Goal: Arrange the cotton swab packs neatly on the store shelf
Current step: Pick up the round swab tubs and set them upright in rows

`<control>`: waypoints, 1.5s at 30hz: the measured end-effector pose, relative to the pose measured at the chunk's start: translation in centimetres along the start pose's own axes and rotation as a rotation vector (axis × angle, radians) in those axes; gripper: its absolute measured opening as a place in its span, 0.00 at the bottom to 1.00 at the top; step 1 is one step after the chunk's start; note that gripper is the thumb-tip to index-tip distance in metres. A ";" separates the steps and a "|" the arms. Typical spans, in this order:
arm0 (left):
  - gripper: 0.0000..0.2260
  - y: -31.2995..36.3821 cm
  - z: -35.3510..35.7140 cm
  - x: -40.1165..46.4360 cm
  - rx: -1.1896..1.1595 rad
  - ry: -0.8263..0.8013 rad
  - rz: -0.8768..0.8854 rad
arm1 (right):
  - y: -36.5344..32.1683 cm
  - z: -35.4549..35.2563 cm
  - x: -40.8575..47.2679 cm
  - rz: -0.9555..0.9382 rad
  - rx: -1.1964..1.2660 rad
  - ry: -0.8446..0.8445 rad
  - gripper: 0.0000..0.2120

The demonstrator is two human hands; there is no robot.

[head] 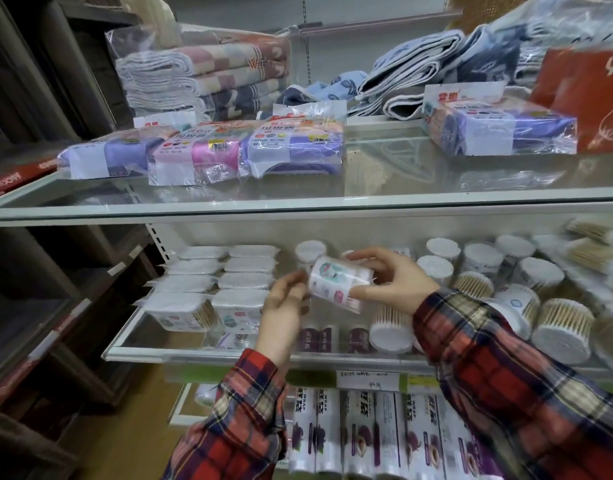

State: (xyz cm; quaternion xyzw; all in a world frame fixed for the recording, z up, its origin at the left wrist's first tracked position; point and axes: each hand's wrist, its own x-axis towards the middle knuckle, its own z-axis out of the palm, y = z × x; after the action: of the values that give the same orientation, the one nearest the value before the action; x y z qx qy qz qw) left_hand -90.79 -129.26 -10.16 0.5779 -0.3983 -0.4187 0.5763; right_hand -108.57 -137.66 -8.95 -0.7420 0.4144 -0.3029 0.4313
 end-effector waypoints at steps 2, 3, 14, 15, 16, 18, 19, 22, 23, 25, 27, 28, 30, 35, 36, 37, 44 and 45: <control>0.12 0.7 0.0 -0.2 -0.086 -0.058 -0.054 | -0.2 -0.3 -0.4 0.035 0.152 0.001 0.24; 0.13 0.9 0.1 -0.2 -0.104 -0.093 -0.066 | -0.3 -0.4 -0.6 0.051 0.192 -0.010 0.25; 0.14 1.0 1.0 -0.1 -0.097 -0.098 -0.065 | -0.4 0.2 -1.8 0.118 0.221 -0.100 0.30; 0.13 1.0 1.1 0.0 -0.102 -0.091 -0.067 | -0.3 0.3 -1.8 0.118 0.219 -0.106 0.30; 0.13 1.0 1.1 0.1 -0.105 -0.087 -0.069 | -0.2 0.3 -1.8 0.123 0.213 -0.110 0.31; 0.13 1.0 1.1 0.1 -0.119 -0.089 -0.081 | 0.0 0.1 -1.7 0.128 0.200 -0.118 0.32; 0.13 1.0 1.0 0.1 -0.123 -0.100 -0.087 | 0.0 0.0 -1.6 0.123 0.191 -0.119 0.33; 0.15 0.8 0.7 0.1 -0.122 -0.126 -0.105 | -0.5 -0.5 -1.4 0.087 0.146 -0.096 0.35; 0.15 0.8 0.7 0.1 -0.132 -0.126 -0.105 | -0.7 -0.8 -1.3 0.071 0.121 -0.080 0.36; 0.15 0.7 0.4 0.3 -0.168 -0.123 -0.104 | -1.6 -1.3 -0.8 0.028 0.076 -0.058 0.40; 0.16 0.8 0.2 0.4 -0.209 -0.135 -0.119 | -2.3 -1.7 -0.2 -0.008 0.073 -0.053 0.42; 0.16 0.8 0.2 0.4 -0.229 -0.146 -0.138 | -2.5 -2.0 0.1 -0.018 0.084 -0.061 0.42; 0.18 0.9 0.1 0.4 -0.243 -0.169 -0.184 | -3.0 -2.4 0.6 -0.029 0.111 -0.082 0.40; 0.24 0.8 0.0 0.1 -0.152 -0.259 -0.224 | -3.6 -2.5 1.4 -0.038 0.123 -0.119 0.36; 0.25 0.6 -0.1 0.1 -0.144 -0.263 -0.232 | -3.8 -2.4 1.5 -0.032 0.131 -0.125 0.35; 0.26 0.5 -0.1 0.1 -0.141 -0.262 -0.243 | -3.9 -2.2 1.6 -0.025 0.139 -0.123 0.34; 0.26 -0.2 -0.3 -0.4 -0.151 -0.314 -0.301 | -3.6 -1.9 2.6 -0.004 0.093 -0.146 0.23; 0.26 -0.3 -0.3 -0.5 -0.163 -0.318 -0.315 | -3.6 -1.9 2.7 0.001 0.087 -0.154 0.21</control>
State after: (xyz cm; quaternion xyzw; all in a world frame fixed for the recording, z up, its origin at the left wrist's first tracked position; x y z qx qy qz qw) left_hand -90.71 -128.66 -10.44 0.5113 -0.3542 -0.6198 0.4785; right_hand -107.54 -139.75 -4.63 -0.7433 0.3669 -0.2623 0.4940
